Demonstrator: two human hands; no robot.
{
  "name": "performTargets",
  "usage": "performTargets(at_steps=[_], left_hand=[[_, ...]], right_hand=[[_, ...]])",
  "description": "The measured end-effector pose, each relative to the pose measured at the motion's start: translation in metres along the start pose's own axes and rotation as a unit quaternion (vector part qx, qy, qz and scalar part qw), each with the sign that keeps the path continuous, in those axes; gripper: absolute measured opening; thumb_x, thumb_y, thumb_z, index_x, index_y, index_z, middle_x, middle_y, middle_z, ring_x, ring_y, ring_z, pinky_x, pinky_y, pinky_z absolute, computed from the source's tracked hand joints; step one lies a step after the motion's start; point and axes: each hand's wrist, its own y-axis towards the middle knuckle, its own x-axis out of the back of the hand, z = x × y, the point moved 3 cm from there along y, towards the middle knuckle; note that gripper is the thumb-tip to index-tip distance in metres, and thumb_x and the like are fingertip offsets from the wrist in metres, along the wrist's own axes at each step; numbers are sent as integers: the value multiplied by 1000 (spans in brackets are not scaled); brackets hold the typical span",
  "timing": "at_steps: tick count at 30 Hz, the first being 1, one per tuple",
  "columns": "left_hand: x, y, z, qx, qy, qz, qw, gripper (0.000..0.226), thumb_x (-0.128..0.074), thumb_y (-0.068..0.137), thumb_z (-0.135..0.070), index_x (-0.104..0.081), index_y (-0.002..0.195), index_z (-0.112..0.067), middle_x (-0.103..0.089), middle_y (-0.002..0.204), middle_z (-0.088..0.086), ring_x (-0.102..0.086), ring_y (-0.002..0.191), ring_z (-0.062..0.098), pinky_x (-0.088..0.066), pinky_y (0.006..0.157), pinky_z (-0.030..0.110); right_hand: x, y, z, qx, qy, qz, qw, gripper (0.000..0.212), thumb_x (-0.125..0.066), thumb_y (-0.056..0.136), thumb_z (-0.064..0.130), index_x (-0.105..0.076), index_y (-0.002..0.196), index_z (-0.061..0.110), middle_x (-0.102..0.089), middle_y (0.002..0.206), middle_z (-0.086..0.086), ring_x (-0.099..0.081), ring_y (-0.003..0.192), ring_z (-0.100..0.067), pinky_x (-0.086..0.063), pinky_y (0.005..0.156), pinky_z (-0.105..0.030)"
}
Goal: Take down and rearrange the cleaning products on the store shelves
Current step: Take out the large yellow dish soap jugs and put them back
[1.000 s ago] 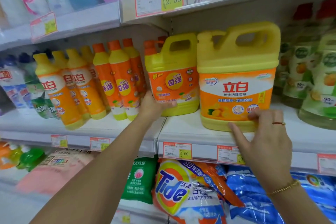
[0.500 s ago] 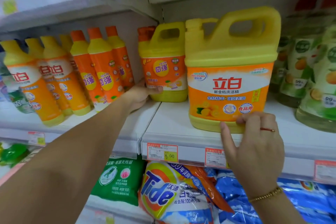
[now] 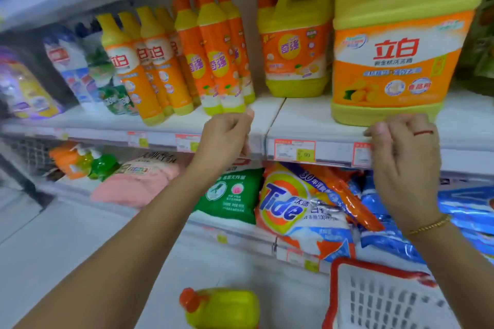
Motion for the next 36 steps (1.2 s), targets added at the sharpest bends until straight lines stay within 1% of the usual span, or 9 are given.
performTargets(at_steps=[3, 6, 10, 12, 14, 19, 25, 32, 36], left_hand=[[23, -70, 52, 47, 70, 64, 994, 47, -50, 92, -43, -51, 55, -13, -58, 52, 3, -58, 53, 12, -48, 65, 25], [44, -129, 125, 170, 79, 107, 976, 25, -61, 84, -45, -65, 83, -20, -68, 90, -1, -63, 84, 15, -48, 76, 26], [53, -188, 206, 377, 82, 161, 908, 55, -68, 88, -34, -47, 135, -17, -47, 130, 2, -50, 120, 20, -41, 91, 25], [48, -209, 227, 448, 6, 185, 875, 69, -71, 81, -43, -46, 138, -14, -51, 134, 5, -52, 122, 25, -44, 98, 33], [43, -224, 235, 485, -133, 189, 843, 68, -70, 73, -45, -55, 130, -11, -63, 126, 8, -60, 116, 28, -49, 97, 38], [37, -234, 234, 439, -194, 167, 861, 57, -73, 66, -29, -60, 118, -11, -70, 114, 8, -67, 104, 23, -53, 82, 32], [30, -238, 235, 388, -195, 146, 889, 80, -86, 47, -27, -59, 121, -15, -66, 121, 8, -67, 105, 21, -57, 81, 32], [23, -197, 166, 233, -164, 68, 956, 83, -90, 49, -29, -52, 123, -28, -68, 112, -10, -63, 105, 8, -52, 73, 15], [50, -141, 93, 103, -149, -13, 983, 81, -91, 43, -23, -55, 116, -25, -70, 106, -14, -67, 97, 5, -52, 73, 14]], right_hand=[[-24, -36, 44, 48, 67, 76, 994, 17, -48, 92, 17, -61, 98, 6, -55, 100, -10, -47, 95, -24, -32, 80, -26], [-69, -83, 79, 78, 132, 272, 950, 26, -50, 86, 24, -59, 106, 10, -56, 104, -6, -50, 98, -18, -36, 85, -27], [-127, -164, 88, 47, 22, 586, 809, 40, -59, 87, 35, -51, 123, 19, -50, 121, -5, -50, 112, -21, -39, 92, -29], [-142, -201, 82, 22, -37, 692, 720, 47, -62, 86, 40, -47, 127, 21, -48, 124, -8, -50, 110, -23, -38, 86, -27], [-150, -224, 78, -6, -29, 727, 686, 38, -66, 83, 40, -49, 114, 25, -53, 114, -10, -50, 96, -21, -38, 70, -27], [-155, -230, 76, -44, 36, 680, 731, 43, -73, 78, 30, -33, 64, 28, -37, 71, 8, -39, 81, -16, -24, 54, -15], [-145, -201, 84, -68, 12, 649, 758, 31, -71, 80, 38, -41, 70, 33, -52, 106, -4, -50, 102, -20, -32, 68, -25], [-70, -82, 113, -138, 137, 532, 824, 25, -74, 78, 34, -63, 95, 18, -59, 91, 1, -58, 88, -16, -42, 69, -25], [-3, -22, 138, -102, 256, 416, 867, 16, -73, 78, 25, -63, 80, 13, -62, 69, 0, -58, 59, -10, -41, 50, -21]])
